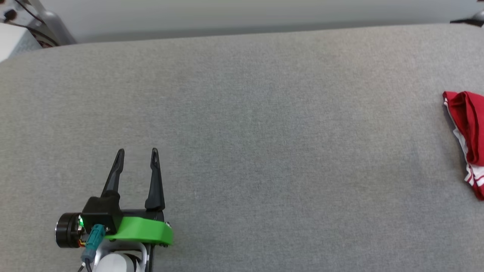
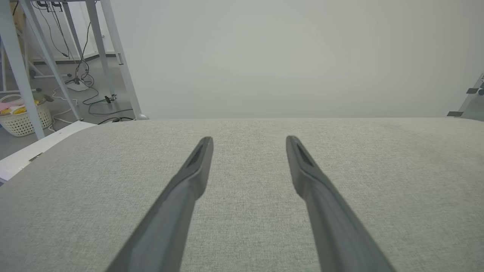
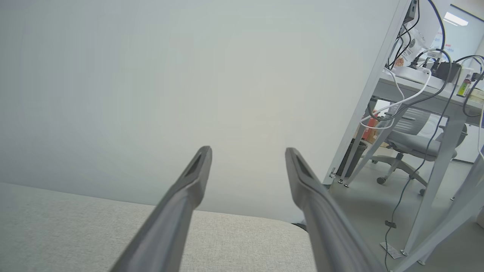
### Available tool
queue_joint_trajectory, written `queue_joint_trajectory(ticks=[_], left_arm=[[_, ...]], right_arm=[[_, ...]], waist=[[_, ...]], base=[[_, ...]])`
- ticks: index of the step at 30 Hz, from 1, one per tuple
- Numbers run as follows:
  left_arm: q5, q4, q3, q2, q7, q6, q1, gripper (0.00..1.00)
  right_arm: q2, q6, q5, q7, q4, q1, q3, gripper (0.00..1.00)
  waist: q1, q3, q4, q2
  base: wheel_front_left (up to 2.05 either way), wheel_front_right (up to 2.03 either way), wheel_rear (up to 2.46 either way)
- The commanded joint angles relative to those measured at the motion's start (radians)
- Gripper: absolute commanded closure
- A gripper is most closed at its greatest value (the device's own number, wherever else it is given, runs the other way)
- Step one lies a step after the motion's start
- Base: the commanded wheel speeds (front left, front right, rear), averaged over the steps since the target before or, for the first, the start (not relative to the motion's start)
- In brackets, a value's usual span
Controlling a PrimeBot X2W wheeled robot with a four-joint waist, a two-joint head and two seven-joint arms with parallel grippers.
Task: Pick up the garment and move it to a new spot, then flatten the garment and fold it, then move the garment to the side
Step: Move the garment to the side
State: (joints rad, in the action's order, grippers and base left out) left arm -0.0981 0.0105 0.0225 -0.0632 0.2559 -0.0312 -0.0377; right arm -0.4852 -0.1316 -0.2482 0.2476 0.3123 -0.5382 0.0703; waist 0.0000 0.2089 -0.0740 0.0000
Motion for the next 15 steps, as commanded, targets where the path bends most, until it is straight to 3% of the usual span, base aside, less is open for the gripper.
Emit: queue_joint_trajectory(ticks=[1, 9, 15], left_arm=[[-0.007, -0.005, -0.003, 0.003, 0.006, 0.005, 0.017, 0.0], [-0.016, -0.032, -0.012, 0.006, 0.006, 0.014, 0.05, 0.0], [-0.022, -0.051, -0.011, 0.008, 0.006, 0.015, 0.067, 0.0]], right_arm=[[0.04, 0.001, 0.018, 0.009, -0.037, 0.04, 0.008, 0.0], [0.247, 0.001, 0.069, 0.014, -0.185, 0.23, -0.047, 0.0], [0.324, 0.001, 0.064, 0.014, -0.187, 0.344, -0.078, 0.0]], waist=[[0.0, -0.062, 0.044, 0.0], [0.0, -0.116, 0.081, 0.0], [0.0, -0.144, 0.095, 0.0]], base=[[0.0, 0.0, 0.0], [0.0, 0.0, 0.0], [0.0, 0.0, 0.0]])
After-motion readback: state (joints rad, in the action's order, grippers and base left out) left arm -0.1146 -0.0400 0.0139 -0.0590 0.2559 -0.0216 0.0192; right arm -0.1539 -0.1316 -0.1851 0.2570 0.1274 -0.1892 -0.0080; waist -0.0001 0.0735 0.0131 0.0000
